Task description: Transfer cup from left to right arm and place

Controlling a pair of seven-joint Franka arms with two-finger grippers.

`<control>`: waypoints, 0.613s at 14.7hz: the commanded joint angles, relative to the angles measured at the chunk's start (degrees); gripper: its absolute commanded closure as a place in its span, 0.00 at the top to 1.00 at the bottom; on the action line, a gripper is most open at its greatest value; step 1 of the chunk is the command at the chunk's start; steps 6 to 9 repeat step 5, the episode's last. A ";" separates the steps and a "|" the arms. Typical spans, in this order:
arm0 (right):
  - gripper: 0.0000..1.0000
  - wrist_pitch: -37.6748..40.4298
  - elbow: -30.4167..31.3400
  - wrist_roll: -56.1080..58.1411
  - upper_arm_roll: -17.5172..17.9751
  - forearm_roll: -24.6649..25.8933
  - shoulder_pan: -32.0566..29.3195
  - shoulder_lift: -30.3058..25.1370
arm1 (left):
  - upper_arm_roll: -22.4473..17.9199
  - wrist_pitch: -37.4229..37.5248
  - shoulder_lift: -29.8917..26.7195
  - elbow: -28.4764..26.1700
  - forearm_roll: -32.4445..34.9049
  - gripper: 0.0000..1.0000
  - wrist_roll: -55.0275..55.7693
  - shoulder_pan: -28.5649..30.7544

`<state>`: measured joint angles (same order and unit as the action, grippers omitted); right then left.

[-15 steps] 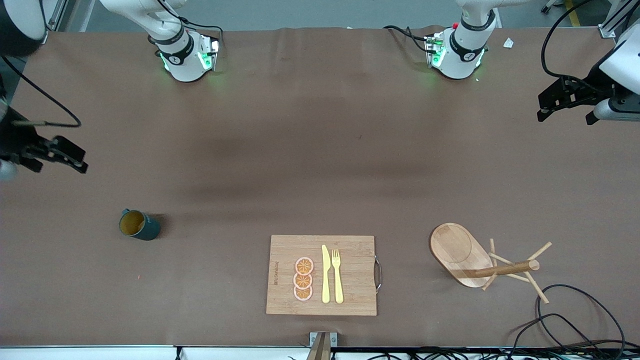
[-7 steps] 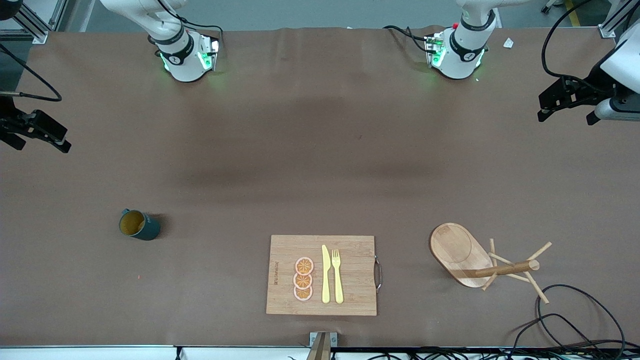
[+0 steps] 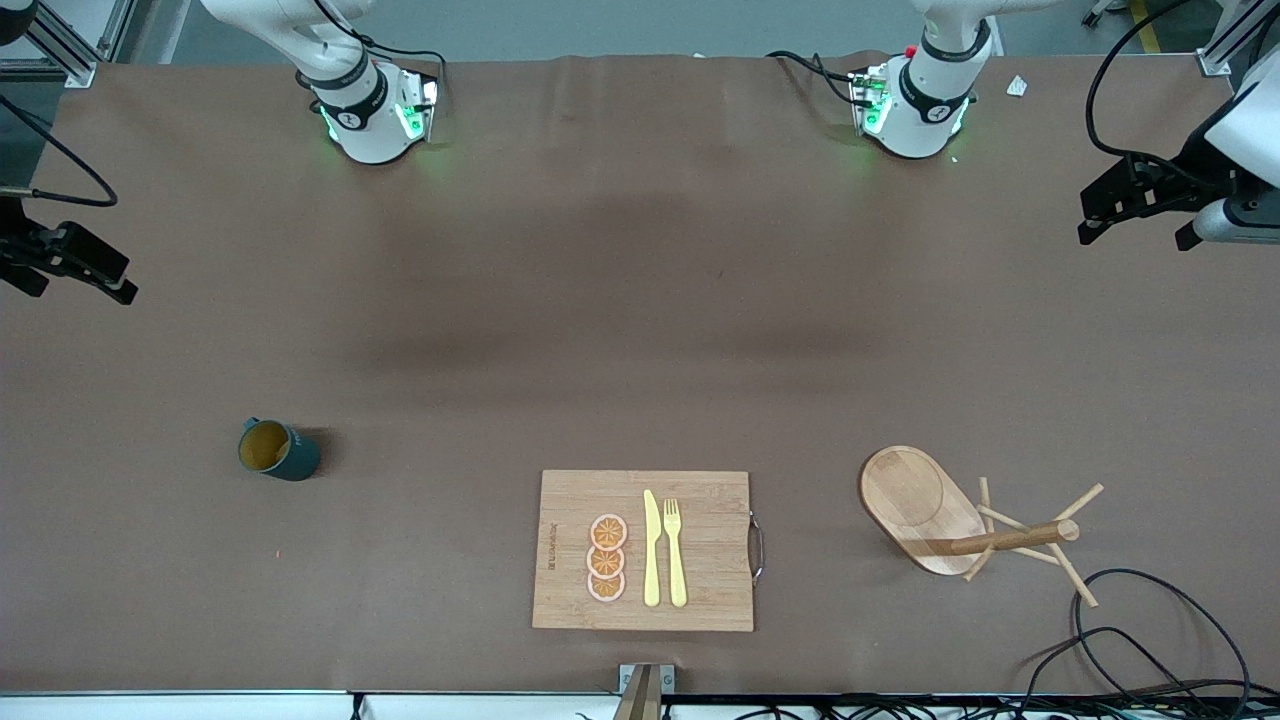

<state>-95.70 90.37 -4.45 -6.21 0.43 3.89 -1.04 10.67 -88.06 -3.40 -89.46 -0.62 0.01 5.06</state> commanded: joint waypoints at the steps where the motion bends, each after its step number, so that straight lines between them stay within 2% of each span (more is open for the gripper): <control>1: 1.00 0.08 1.30 -0.73 1.90 0.37 -3.09 -1.16 | 0.49 2.63 0.41 2.00 0.88 1.00 0.25 0.03; 4: 1.00 0.08 1.13 -0.56 7.60 0.37 -7.83 -1.24 | 0.58 3.69 0.41 2.18 0.88 1.00 0.43 0.03; 9: 1.00 0.08 1.13 -0.56 7.79 0.37 -8.02 -1.24 | 0.49 3.69 0.32 2.18 0.97 1.00 0.43 0.12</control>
